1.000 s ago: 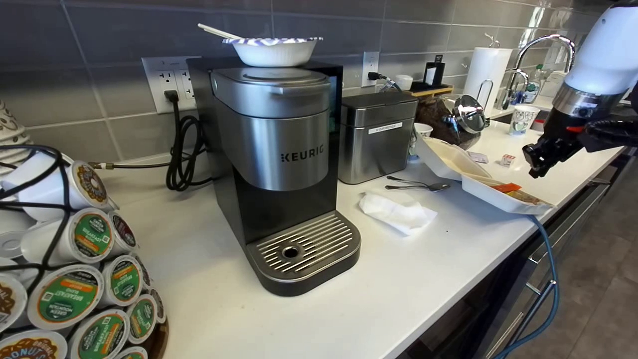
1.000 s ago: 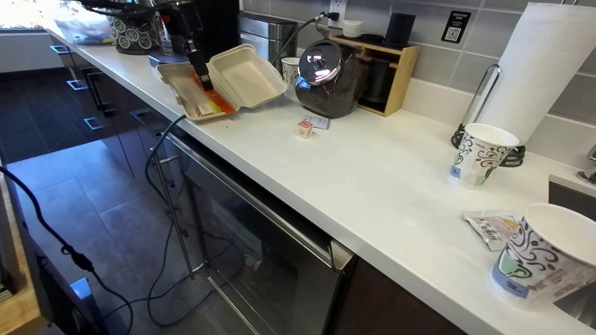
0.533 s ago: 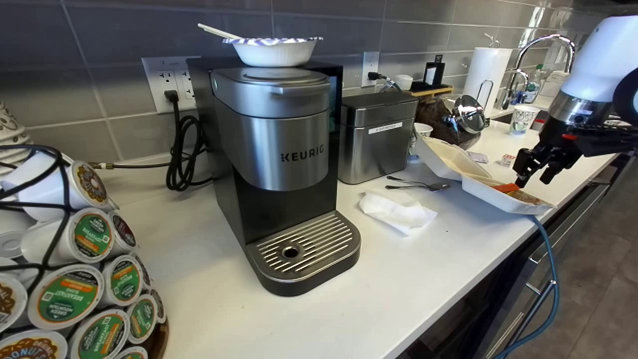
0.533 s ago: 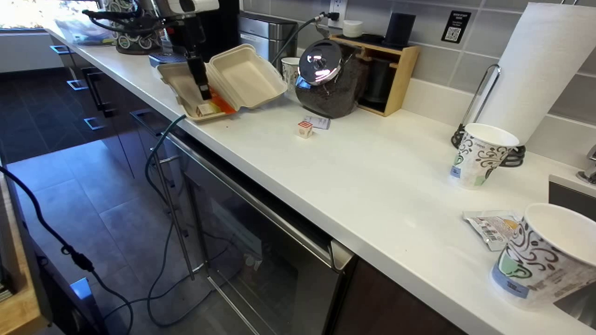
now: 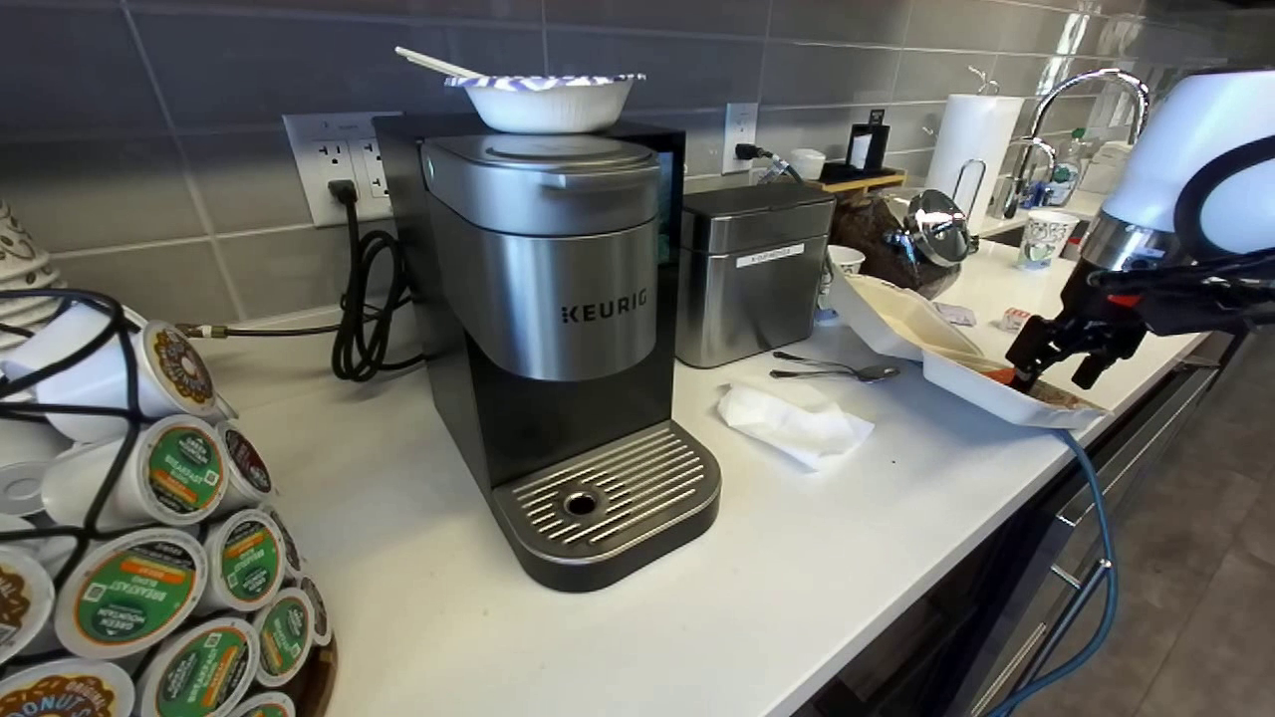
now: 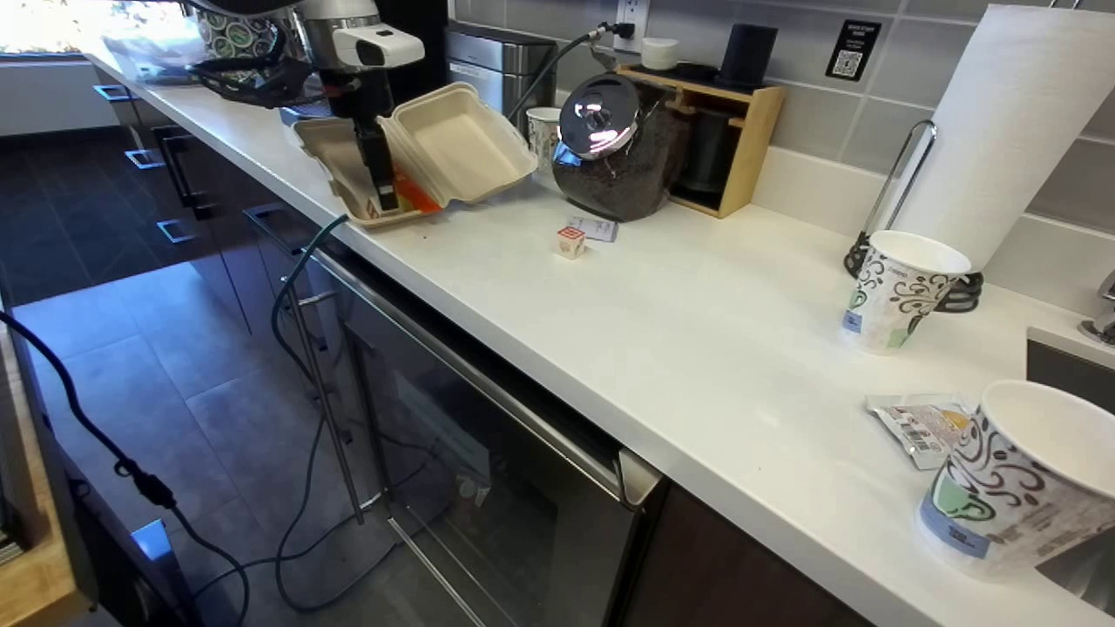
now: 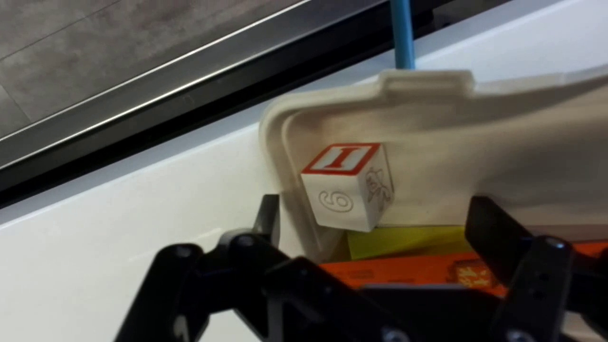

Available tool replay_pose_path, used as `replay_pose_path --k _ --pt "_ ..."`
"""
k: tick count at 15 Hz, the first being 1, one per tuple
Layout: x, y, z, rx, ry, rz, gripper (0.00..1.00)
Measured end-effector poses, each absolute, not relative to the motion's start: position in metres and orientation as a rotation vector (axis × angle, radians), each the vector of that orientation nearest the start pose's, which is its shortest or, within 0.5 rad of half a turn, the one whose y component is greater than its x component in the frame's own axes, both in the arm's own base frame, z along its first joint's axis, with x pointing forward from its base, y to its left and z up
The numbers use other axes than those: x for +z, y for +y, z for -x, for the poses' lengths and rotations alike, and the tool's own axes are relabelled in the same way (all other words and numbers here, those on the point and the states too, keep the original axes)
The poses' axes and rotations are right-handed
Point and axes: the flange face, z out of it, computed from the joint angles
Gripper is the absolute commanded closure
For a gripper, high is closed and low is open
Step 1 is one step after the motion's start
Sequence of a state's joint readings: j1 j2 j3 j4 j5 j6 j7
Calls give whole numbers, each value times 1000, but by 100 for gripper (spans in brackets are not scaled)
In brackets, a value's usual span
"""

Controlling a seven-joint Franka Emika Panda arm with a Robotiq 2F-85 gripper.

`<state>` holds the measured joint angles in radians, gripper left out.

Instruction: Shift the cubes to the counter

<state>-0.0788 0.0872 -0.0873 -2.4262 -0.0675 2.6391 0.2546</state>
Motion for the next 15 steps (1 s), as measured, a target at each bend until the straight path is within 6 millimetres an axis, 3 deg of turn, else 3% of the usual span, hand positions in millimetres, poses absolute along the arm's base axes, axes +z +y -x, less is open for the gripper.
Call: replay_pose_path --k 2,4,5,11,15 --pt "280 -82 -498 -190 559 3108 3" --pt "277 -83 -499 -182 570 3088 15" --pt "276 -84 -499 -178 585 3074 31" --pt "279 -86 -501 -162 647 2994 77" --pt "284 -89 -503 -153 664 2983 84"
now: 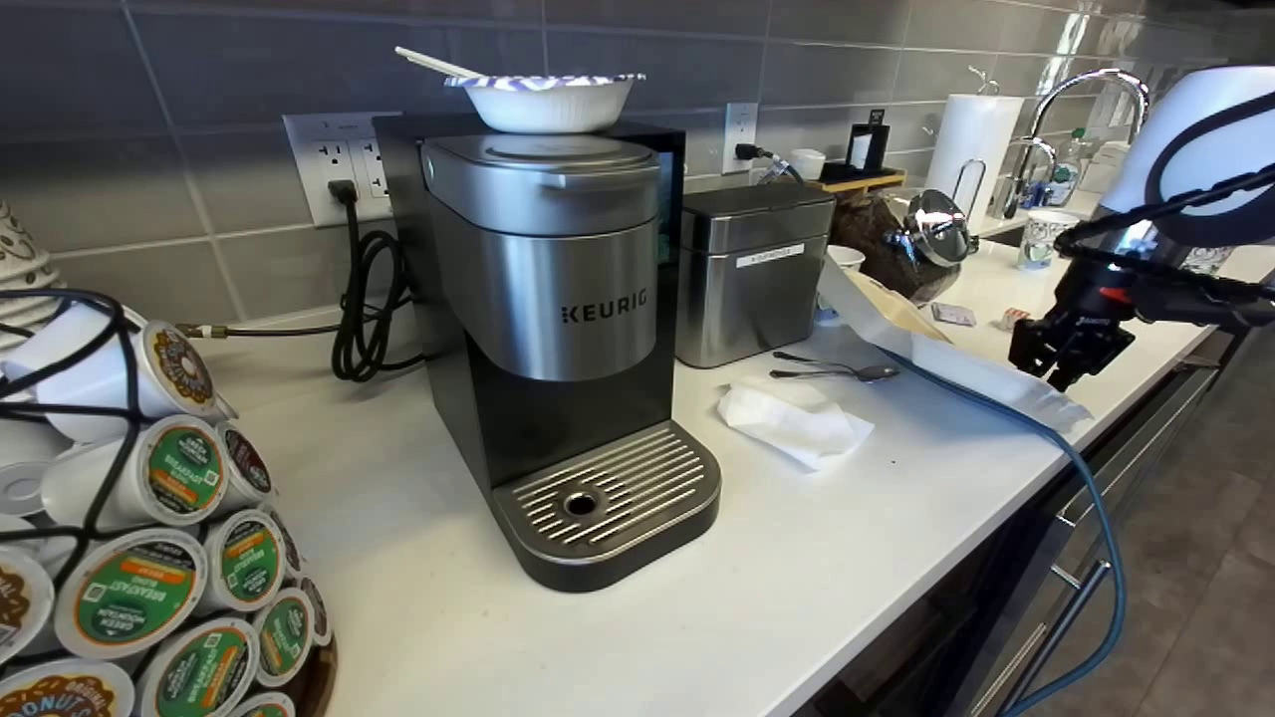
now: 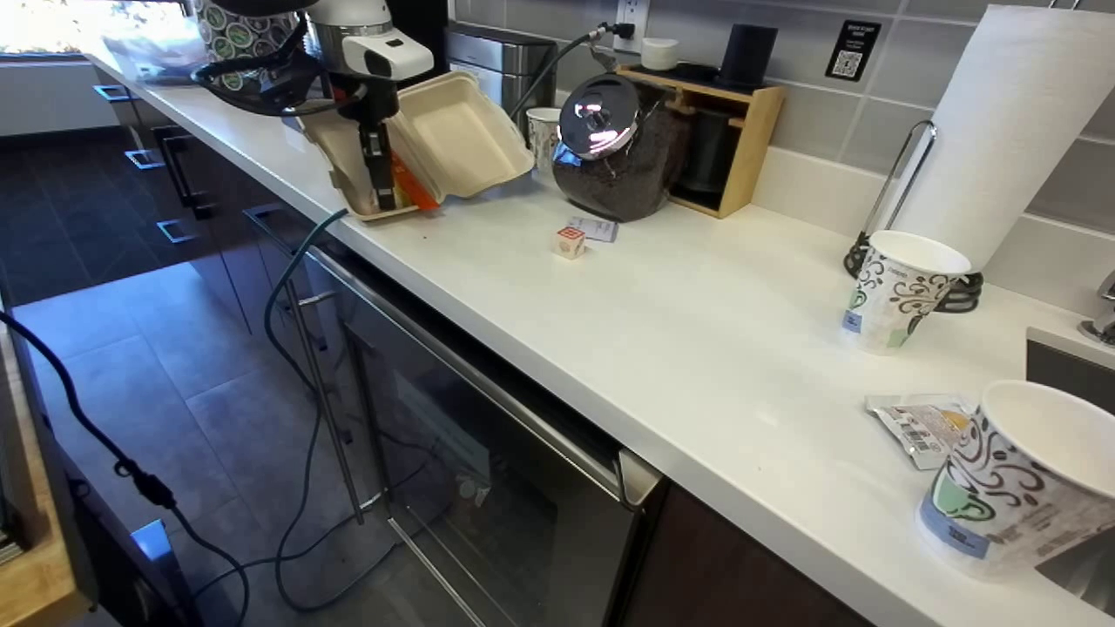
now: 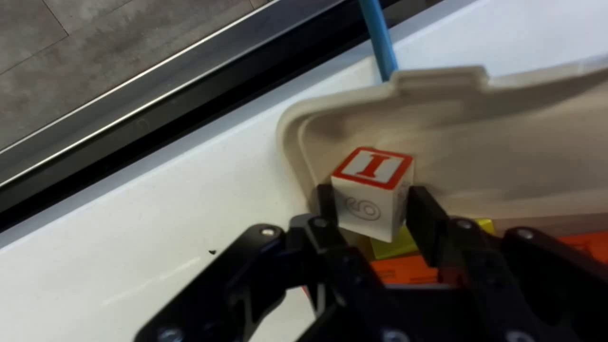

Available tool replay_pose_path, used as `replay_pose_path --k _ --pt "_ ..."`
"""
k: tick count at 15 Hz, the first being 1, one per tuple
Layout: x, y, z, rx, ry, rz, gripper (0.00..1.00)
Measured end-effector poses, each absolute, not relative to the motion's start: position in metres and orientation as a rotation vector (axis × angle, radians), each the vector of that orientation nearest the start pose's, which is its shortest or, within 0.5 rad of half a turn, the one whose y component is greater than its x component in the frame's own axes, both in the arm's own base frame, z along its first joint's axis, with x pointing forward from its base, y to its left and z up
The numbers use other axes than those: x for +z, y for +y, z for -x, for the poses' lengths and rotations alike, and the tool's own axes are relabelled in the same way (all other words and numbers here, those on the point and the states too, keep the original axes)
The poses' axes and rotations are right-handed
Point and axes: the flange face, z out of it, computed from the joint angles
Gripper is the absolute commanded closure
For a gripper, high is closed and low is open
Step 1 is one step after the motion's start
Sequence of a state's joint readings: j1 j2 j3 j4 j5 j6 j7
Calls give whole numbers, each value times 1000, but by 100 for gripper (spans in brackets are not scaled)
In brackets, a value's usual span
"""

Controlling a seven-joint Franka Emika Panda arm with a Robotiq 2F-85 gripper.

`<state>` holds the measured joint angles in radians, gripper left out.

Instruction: Shift the cubes to the counter

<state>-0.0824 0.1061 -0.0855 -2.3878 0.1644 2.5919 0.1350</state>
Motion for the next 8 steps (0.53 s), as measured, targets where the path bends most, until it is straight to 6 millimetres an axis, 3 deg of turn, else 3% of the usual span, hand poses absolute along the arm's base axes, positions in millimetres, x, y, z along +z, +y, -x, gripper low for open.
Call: replay_pose_path --k 3,8 --pt "292 -90 -502 -173 683 2986 86" --pt "323 -91 -487 -259 755 3040 86"
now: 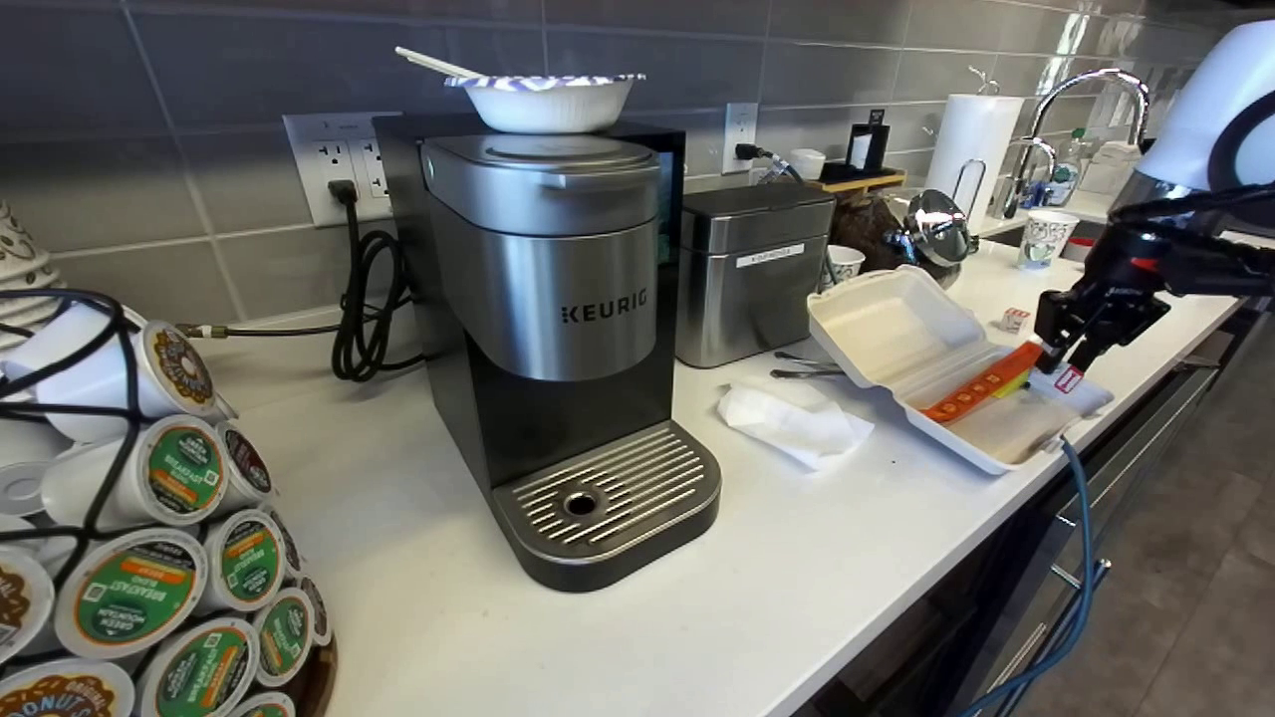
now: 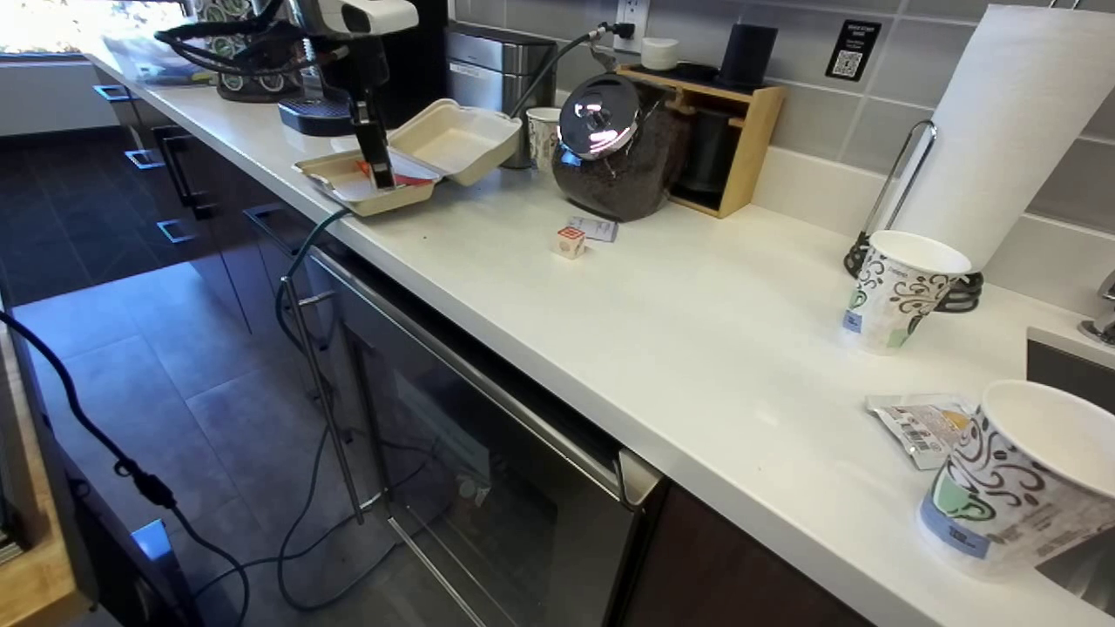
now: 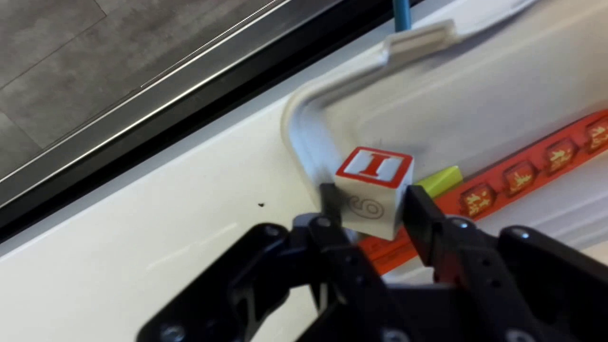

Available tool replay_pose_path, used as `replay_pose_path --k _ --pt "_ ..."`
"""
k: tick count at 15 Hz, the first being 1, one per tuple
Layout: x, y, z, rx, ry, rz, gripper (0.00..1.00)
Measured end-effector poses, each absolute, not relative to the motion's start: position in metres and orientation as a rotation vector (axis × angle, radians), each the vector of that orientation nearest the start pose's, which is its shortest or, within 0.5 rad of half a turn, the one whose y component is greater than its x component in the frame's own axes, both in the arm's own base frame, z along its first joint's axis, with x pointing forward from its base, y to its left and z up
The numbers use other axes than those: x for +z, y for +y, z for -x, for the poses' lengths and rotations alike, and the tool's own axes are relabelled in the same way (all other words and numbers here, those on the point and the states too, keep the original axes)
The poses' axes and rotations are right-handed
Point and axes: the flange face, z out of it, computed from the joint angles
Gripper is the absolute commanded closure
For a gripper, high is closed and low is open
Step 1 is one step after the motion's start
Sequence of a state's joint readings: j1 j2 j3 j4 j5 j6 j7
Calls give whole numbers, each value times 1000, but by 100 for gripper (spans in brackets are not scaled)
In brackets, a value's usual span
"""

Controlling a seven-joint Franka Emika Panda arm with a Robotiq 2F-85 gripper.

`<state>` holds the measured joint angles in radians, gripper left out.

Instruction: Shift the cubes to the counter

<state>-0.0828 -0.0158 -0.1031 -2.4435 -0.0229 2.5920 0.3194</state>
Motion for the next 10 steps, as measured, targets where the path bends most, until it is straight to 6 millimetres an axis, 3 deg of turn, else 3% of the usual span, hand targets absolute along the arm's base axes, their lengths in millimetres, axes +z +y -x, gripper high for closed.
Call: replay_pose_path --k 6,10 --pt "363 -94 -463 -393 817 3055 86" --pt "372 -119 -452 -452 1023 3110 86"
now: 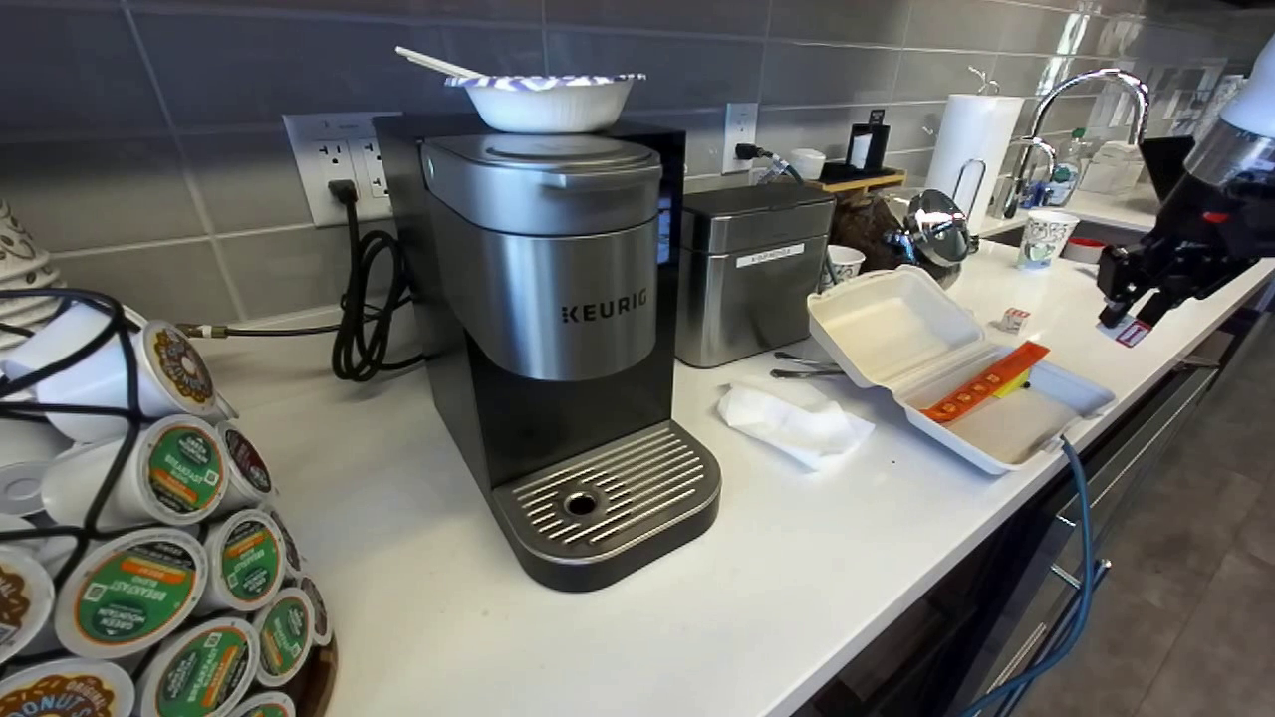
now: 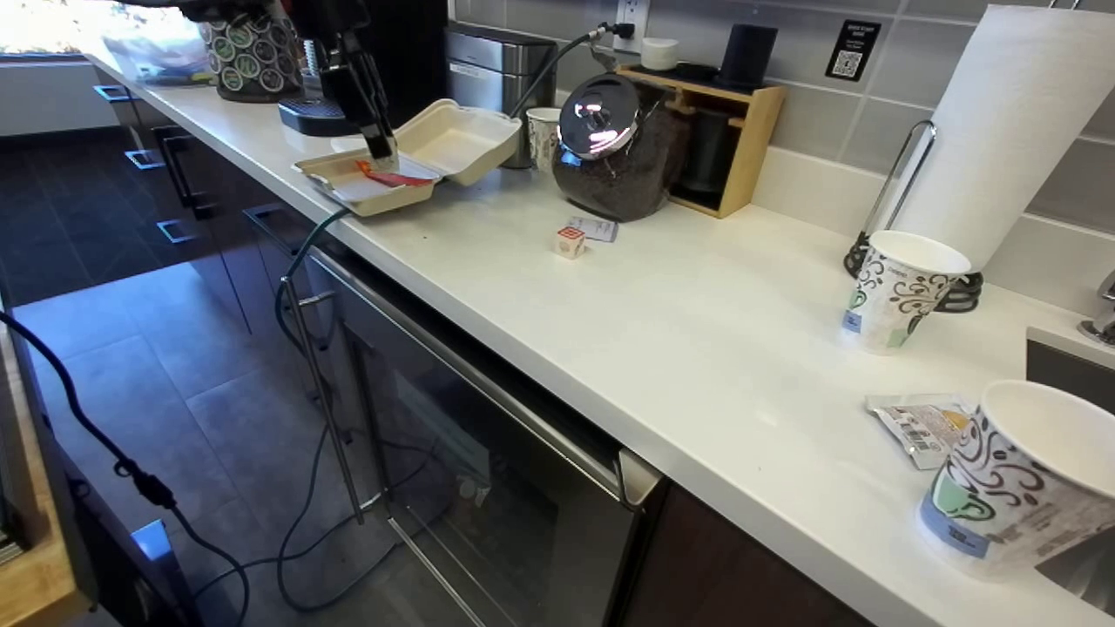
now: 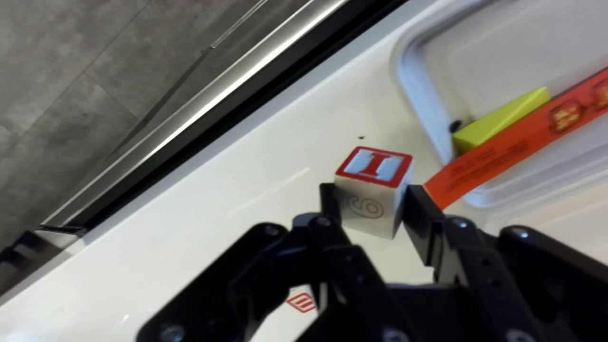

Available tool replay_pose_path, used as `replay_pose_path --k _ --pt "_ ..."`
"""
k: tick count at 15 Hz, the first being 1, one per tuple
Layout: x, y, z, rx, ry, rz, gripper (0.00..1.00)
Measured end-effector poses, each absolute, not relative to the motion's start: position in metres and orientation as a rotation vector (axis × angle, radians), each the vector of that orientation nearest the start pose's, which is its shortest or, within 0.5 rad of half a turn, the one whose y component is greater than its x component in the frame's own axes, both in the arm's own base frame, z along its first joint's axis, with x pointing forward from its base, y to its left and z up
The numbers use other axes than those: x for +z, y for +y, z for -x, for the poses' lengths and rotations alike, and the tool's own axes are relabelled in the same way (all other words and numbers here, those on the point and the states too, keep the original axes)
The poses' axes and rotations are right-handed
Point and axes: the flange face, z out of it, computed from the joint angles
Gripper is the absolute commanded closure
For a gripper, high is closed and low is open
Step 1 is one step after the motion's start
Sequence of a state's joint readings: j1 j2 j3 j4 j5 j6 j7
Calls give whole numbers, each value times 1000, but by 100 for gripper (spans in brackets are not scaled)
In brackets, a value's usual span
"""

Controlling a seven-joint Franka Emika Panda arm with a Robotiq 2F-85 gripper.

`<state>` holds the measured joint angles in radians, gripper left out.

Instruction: Shift the cubes to the counter

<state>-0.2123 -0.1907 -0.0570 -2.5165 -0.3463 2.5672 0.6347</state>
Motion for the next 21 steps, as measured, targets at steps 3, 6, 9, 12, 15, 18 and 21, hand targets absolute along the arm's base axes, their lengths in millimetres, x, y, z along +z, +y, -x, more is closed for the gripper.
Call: replay_pose_path --k 3,6,9,12,15,18,21 --pt "370 -145 -451 -408 1209 3195 86" --pt "378 -170 -467 -338 1350 3310 86" --pt "383 -197 -498 -269 1428 3389 86" --pt "377 -211 -517 -258 1442 3394 61" --pt "380 -209 -517 -270 1437 3394 86" --pt "384 -223 -520 -299 1442 3429 86" --pt "381 -253 -527 -292 1413 3507 86"
